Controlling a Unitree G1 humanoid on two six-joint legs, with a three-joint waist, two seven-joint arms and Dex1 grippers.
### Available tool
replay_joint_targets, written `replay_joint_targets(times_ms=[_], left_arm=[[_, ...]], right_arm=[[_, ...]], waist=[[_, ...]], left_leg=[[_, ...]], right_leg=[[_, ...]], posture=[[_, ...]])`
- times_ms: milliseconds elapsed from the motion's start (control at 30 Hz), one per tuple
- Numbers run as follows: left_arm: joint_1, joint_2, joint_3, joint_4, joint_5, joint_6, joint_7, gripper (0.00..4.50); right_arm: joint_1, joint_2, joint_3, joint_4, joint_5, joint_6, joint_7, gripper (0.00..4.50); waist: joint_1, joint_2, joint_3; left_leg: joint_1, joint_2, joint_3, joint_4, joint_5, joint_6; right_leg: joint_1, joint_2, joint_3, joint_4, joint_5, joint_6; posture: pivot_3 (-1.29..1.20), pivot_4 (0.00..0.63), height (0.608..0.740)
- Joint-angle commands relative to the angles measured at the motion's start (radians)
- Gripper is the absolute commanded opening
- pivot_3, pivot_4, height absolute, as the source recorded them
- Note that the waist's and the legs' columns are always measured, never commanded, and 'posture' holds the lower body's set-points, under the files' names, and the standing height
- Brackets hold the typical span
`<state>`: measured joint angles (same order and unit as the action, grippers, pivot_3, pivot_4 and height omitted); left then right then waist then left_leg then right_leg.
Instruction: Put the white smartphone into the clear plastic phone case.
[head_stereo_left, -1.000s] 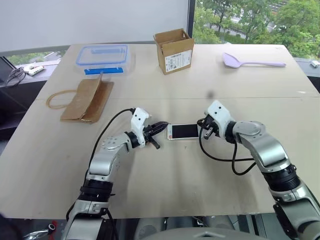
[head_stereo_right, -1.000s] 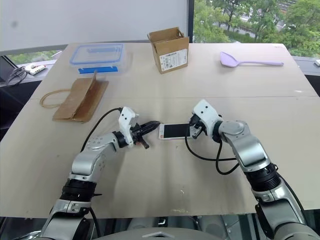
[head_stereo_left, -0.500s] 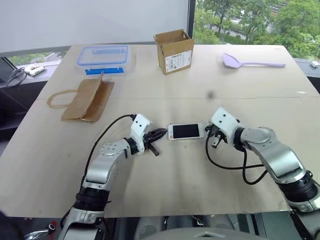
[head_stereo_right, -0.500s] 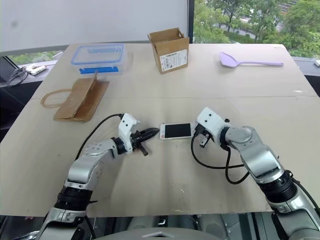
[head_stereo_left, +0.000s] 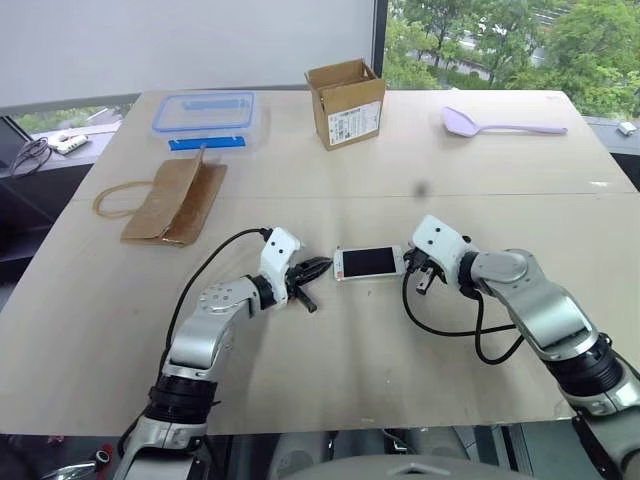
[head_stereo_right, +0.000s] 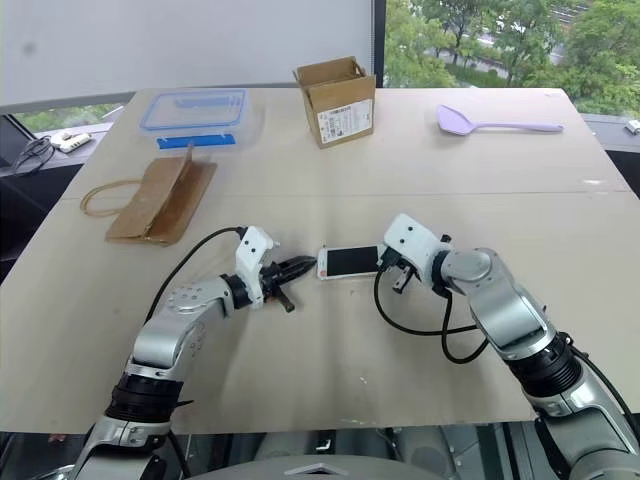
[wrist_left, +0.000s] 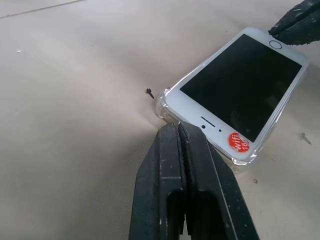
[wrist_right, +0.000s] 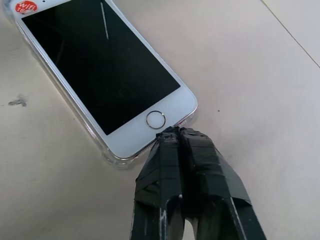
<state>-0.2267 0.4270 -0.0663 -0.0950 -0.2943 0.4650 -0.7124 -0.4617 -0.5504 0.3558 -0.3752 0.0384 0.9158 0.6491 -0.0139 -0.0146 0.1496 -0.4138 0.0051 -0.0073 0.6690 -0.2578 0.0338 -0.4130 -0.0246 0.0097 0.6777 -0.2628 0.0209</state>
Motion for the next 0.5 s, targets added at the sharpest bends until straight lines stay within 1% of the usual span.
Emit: replay_joint_targets(times_ms=[33,100,167,267,400,500], left_arm=[[-0.026,-0.010,0.035,-0.023,-0.024,-0.060,-0.008,0.05],[-0.056,-0.011,0.069,-0.008,-0.046,-0.070,-0.013,0.05],[-0.081,-0.006,0.073,0.000,-0.070,-0.073,-0.048,0.05],[-0.100,0.004,0.041,0.010,-0.092,-0.048,-0.115,0.05],[-0.100,0.011,-0.013,0.041,-0.072,-0.046,-0.167,0.05],[-0.098,0.007,-0.044,0.075,-0.042,-0.066,-0.175,0.05]], right_arm=[[-0.010,-0.017,-0.061,-0.053,0.052,-0.007,0.038,0.03],[-0.018,-0.033,-0.095,-0.059,0.069,-0.001,0.045,0.03],[-0.029,-0.026,-0.117,-0.057,0.088,0.010,0.042,0.03],[-0.050,-0.005,-0.127,-0.043,0.112,0.011,0.037,0.03],[-0.072,0.017,-0.103,-0.007,0.115,-0.014,0.036,0.03],[-0.084,0.042,-0.087,0.037,0.112,-0.042,0.034,0.03]], waist=[[0.002,0.000,0.001],[0.003,-0.001,0.001],[0.004,-0.001,0.001],[0.002,-0.001,0.001],[0.001,-0.001,0.002],[0.001,-0.001,0.002]], left_leg=[[0.000,0.000,0.000,0.000,0.000,0.000],[0.000,0.000,0.000,0.000,0.000,0.000],[-0.001,0.000,0.000,0.000,0.000,0.000],[-0.001,0.000,0.000,0.000,0.000,0.000],[-0.001,0.000,0.000,0.000,0.000,0.000],[-0.001,0.000,0.000,0.000,0.000,0.000]], right_leg=[[0.000,0.000,0.000,0.000,0.000,0.000],[0.000,0.000,0.000,0.000,0.000,0.000],[0.000,0.000,0.000,0.000,0.000,0.000],[0.000,0.000,0.000,0.000,0.000,0.000],[0.000,0.001,0.000,0.000,0.000,0.000],[0.000,0.001,0.000,0.000,0.000,0.000]], posture=[[0.00,0.150,0.740],[0.00,0.150,0.740],[0.00,0.150,0.740],[0.00,0.150,0.740],[0.00,0.150,0.740],[0.00,0.150,0.740]])
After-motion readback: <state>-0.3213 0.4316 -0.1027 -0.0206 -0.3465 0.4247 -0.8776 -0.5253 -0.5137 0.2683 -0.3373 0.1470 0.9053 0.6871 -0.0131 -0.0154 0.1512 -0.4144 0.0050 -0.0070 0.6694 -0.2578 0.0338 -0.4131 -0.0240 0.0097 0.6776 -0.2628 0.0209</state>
